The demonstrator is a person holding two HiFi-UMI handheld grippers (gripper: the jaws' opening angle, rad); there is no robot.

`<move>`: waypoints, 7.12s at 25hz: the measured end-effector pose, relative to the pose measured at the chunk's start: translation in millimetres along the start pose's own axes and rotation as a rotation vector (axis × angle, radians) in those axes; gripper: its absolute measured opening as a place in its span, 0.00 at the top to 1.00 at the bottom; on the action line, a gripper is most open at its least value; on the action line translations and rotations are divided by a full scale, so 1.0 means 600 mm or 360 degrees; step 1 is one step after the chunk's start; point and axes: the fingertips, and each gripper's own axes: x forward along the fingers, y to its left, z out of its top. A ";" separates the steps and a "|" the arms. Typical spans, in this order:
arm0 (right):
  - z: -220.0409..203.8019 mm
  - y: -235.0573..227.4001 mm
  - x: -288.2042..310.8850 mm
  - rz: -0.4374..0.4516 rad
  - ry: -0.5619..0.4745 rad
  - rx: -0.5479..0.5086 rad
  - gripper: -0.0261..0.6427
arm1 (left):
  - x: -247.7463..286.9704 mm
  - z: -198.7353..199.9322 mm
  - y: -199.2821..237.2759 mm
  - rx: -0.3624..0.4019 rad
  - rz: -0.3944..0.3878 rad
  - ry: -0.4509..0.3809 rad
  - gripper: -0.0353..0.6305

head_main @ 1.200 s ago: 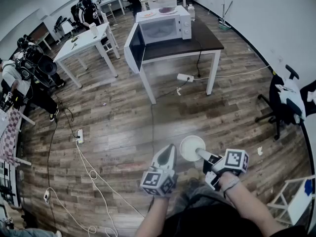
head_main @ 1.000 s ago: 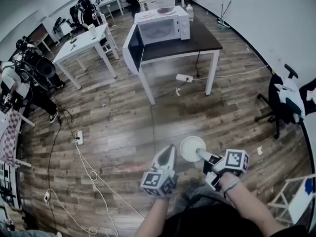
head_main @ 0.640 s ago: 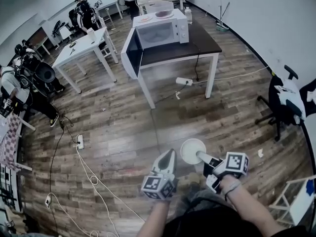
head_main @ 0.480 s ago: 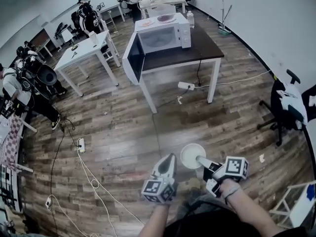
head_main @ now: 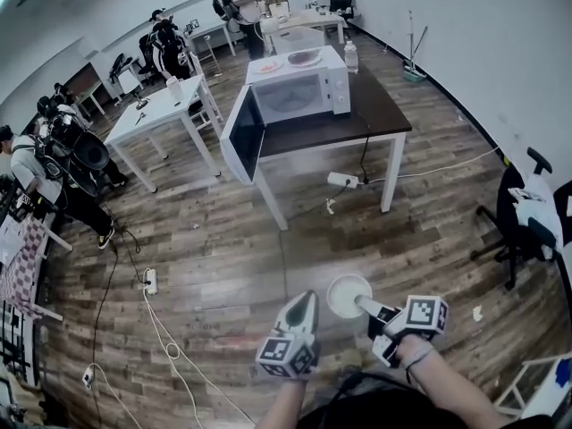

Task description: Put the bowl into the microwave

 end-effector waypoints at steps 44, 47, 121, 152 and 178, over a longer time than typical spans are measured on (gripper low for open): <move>0.275 0.006 0.204 -0.0124 -0.0040 0.0024 0.76 | 0.299 0.090 0.145 0.0013 0.0001 0.0000 0.95; 0.296 0.008 0.225 -0.0137 -0.0053 0.0050 0.76 | 0.325 0.104 0.163 0.0019 -0.0009 0.0006 0.95; 0.657 -0.001 0.594 -0.0161 0.0111 0.0138 0.76 | 0.762 0.218 0.437 -0.0036 0.0025 0.0052 0.95; 0.740 0.003 0.699 -0.0117 0.0152 0.0068 0.76 | 0.857 0.249 0.526 -0.0067 0.0096 -0.0084 0.95; 0.828 0.033 0.780 -0.0036 0.0065 0.0037 0.76 | 0.929 0.264 0.581 -0.0085 0.0097 -0.0182 0.95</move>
